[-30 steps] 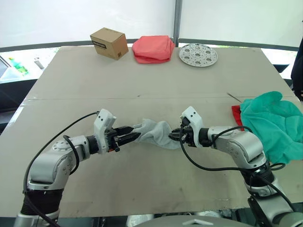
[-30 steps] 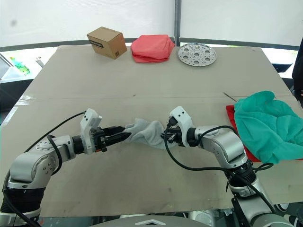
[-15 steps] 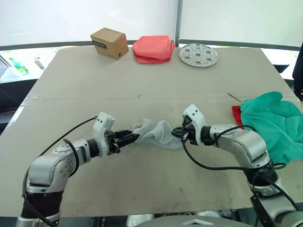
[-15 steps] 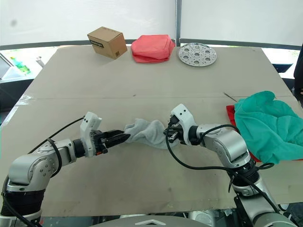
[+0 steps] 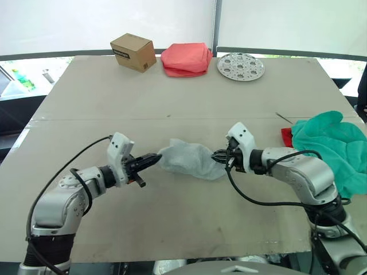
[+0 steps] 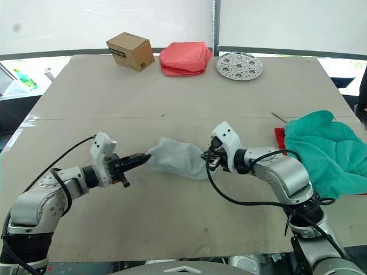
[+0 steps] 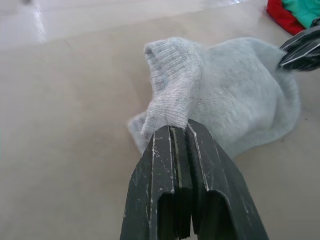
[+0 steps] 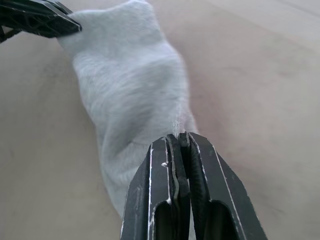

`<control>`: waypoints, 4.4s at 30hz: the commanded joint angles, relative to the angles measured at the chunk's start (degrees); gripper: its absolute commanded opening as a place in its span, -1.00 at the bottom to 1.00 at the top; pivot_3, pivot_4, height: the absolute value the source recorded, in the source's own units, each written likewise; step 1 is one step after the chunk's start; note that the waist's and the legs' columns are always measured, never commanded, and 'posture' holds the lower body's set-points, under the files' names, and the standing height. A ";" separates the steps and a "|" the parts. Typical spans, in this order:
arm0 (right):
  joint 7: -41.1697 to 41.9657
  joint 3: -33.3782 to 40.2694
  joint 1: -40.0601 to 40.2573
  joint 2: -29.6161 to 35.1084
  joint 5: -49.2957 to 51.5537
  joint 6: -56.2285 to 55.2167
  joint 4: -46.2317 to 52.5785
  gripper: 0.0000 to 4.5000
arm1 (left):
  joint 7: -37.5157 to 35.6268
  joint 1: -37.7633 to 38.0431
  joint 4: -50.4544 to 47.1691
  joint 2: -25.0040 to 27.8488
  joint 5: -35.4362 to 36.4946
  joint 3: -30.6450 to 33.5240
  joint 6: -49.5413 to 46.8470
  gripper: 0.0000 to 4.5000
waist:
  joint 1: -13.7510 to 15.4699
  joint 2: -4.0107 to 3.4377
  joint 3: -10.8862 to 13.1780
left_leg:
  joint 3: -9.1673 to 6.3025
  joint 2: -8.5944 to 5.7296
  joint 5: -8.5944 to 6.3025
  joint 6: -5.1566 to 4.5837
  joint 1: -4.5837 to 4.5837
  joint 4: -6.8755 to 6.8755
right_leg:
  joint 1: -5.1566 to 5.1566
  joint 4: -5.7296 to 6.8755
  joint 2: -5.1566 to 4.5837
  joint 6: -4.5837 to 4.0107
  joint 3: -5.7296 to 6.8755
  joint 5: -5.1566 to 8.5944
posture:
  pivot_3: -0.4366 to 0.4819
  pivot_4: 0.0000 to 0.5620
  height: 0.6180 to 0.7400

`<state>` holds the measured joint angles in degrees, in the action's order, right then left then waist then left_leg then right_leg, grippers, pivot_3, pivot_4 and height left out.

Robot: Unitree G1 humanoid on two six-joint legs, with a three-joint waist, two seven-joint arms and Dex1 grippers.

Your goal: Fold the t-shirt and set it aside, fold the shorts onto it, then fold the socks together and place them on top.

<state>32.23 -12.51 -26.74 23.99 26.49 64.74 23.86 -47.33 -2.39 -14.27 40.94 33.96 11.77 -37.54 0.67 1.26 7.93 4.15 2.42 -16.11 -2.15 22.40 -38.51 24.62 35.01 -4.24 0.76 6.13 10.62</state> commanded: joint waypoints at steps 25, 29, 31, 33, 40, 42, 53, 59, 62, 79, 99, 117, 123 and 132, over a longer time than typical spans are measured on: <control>0.96 -0.21 1.91 6.72 2.45 2.23 4.66 -1.00 | -2.25 -1.09 -0.22 1.91 -11.82 -7.82 10.58 -0.96 | 0.05 -0.03 0.02 | 0.00 0.05 -0.02 -0.04 0.04 0.01 | 0.03 -0.03 -0.01 0.10 0.02 0.04 | -0.05 -0.47 1.00; 0.94 -1.85 2.81 6.83 0.71 -0.28 3.07 -1.00 | -2.74 -1.50 1.58 0.49 -12.17 -8.09 12.21 -0.82 | 0.05 -0.03 0.02 | 0.00 0.04 -0.02 -0.04 0.04 0.01 | 0.03 -0.03 -0.01 0.12 0.02 0.05 | -0.05 -0.47 1.00; 1.11 -1.95 3.43 6.67 -0.31 -2.84 1.99 -0.86 | -2.34 -1.70 2.58 -0.12 -12.22 -7.35 12.69 -0.52 | 0.04 -0.03 0.02 | 0.00 0.05 -0.02 -0.04 0.04 0.01 | 0.03 -0.03 -0.01 0.13 0.02 0.06 | -0.05 -0.47 1.00; 1.34 -2.67 4.33 7.76 -1.74 -5.06 1.95 -0.59 | -2.41 -1.37 3.17 -0.27 -11.15 -5.59 12.17 -0.13 | 0.04 -0.02 0.02 | 0.00 0.05 -0.02 -0.04 0.05 0.01 | 0.03 -0.03 -0.01 0.16 0.02 0.07 | -0.05 -0.47 1.00; 4.79 6.26 9.26 10.74 0.37 -13.32 5.48 -0.17 | -4.26 -2.23 0.95 -1.47 4.94 4.46 1.66 0.32 | 0.11 -0.02 0.02 | 0.00 0.18 -0.02 -0.04 0.07 0.00 | 0.03 -0.04 -0.02 0.19 0.03 0.08 | -0.05 -0.47 1.00; 5.58 9.31 9.79 9.40 3.24 -14.02 5.86 -0.43 | -3.66 -3.24 -1.08 -2.42 7.85 3.94 -0.99 0.06 | 0.12 -0.01 0.01 | -0.01 0.17 -0.02 -0.04 0.06 -0.01 | 0.01 -0.04 -0.01 0.20 0.03 0.08 | -0.05 -0.47 1.00; 9.69 -11.54 4.13 0.35 -11.31 -32.20 -11.69 -1.00 | 5.60 -6.31 4.93 -12.01 -8.47 -14.90 4.93 -0.99 | -0.06 0.05 -0.03 | 0.08 0.00 -0.02 -0.04 -0.19 0.01 | -0.14 0.02 0.08 0.04 -0.13 -0.02 | -0.05 -0.47 1.00; 10.58 -13.88 6.26 1.12 -16.91 -39.36 -18.55 -1.00 | 5.94 -4.00 3.63 -12.77 -8.32 -13.54 6.52 -0.99 | 0.00 -0.03 -0.09 | 0.16 -0.01 -0.04 -0.06 -0.62 0.03 | -0.51 -0.02 0.02 0.12 -0.23 0.13 | -0.05 -0.47 1.00; 10.85 -9.12 6.26 -0.78 -11.91 -38.15 -12.83 -1.00 | 7.35 -3.41 -0.38 -14.19 -1.14 -6.94 3.44 -0.99 | 0.00 -0.05 -0.06 | 0.15 0.24 -0.05 -0.07 -0.64 0.03 | -0.54 -0.04 0.00 -0.01 -0.21 0.22 | -0.05 -0.47 1.00; 15.03 -14.08 2.28 -5.19 -18.02 -44.38 -25.46 -1.00 | 17.11 0.96 -1.51 -8.38 14.24 6.43 -15.08 0.98 | 0.03 -0.03 0.00 | 0.10 0.19 -0.04 -0.05 -0.57 0.06 | -0.48 -0.05 0.02 -0.04 -0.19 0.22 | -0.05 -0.47 1.00; 15.19 -13.31 4.25 -6.81 -19.90 -44.20 -25.11 -1.00 | 15.76 -6.82 1.90 -11.14 16.77 1.71 -24.42 0.98 | 0.06 -0.06 -0.06 | 0.09 0.19 -0.04 -0.03 -0.66 0.07 | -0.56 -0.04 -0.03 -0.05 -0.19 0.23 | -0.05 -0.47 1.00; 14.83 -12.05 4.27 -6.41 -20.18 -43.05 -24.01 -1.00 | 12.01 -8.79 -1.79 -13.21 30.28 2.36 -30.34 0.98 | -0.06 -0.07 -0.03 | 0.05 0.20 -0.03 -0.01 -0.63 0.10 | -0.54 -0.05 -0.01 -0.06 -0.21 0.23 | -0.05 -0.47 1.00; 14.60 -12.34 5.17 -6.25 -20.25 -42.03 -22.57 -1.00 | 8.50 -10.17 -1.90 -13.80 25.41 -1.70 -23.25 0.98 | -0.03 -0.08 -0.03 | 0.06 0.18 -0.03 0.00 -0.63 0.10 | -0.55 -0.06 -0.01 -0.07 -0.21 0.23 | -0.05 -0.47 1.00; 14.68 -12.49 5.74 -5.98 -20.50 -41.58 -21.90 -1.00 | 5.90 -10.85 4.03 -9.62 12.72 -5.71 -13.24 0.98 | 0.12 -0.16 0.02 | 0.07 0.17 -0.04 -0.02 -0.61 0.15 | -0.50 -0.09 0.02 -0.07 -0.19 0.24 | -0.05 -0.47 1.00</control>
<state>46.72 -24.43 -21.76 17.53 6.83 22.32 1.96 -39.89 -12.15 -9.86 31.96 47.83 7.30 -53.40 0.79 1.09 7.95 4.21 2.59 -16.14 -2.17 21.80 -38.37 24.11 34.92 -4.24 0.69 5.96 10.85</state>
